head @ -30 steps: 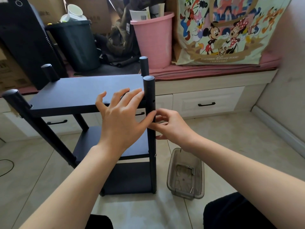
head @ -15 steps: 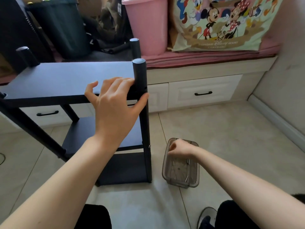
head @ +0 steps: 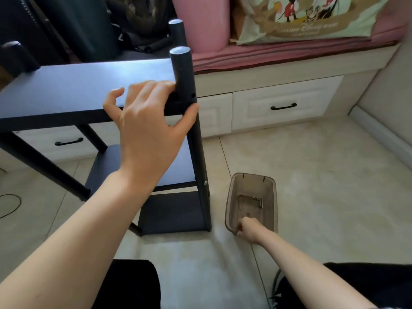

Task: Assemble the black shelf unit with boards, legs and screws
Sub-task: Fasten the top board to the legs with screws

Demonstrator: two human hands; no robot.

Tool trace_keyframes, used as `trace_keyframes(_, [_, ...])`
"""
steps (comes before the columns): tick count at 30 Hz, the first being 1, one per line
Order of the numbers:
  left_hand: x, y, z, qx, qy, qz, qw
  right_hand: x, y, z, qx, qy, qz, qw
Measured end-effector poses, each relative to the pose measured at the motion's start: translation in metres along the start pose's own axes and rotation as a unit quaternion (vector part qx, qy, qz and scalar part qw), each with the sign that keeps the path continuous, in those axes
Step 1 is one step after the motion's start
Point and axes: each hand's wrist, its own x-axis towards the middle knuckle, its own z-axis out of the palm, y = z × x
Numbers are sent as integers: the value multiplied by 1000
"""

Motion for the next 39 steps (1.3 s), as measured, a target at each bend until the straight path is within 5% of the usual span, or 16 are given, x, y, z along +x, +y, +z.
trace_keyframes(11, [-5,1,-12,-31,17,20,999,-15,1,21,-19,-113,-9,993])
trace_keyframes(16, [-14,1,-18,-99,96,24,990,1,0,14,-46,-29,1,999])
trace_keyframes(25, [-36,-7,-24,-204,47,-88,974,37,10,17,-134,23,16,991])
trace_keyframes(30, [-35,-6,-10,-302,-91,-295,902,47,11,25,-190,34,33,981])
trace_keyframes(33, [-29,-7,-2,-334,-97,-373,860,50,16,30,-188,31,34,981])
trace_keyframes(39, [-19,-6,9,-512,-85,-364,774,56,27,36,-181,50,43,981])
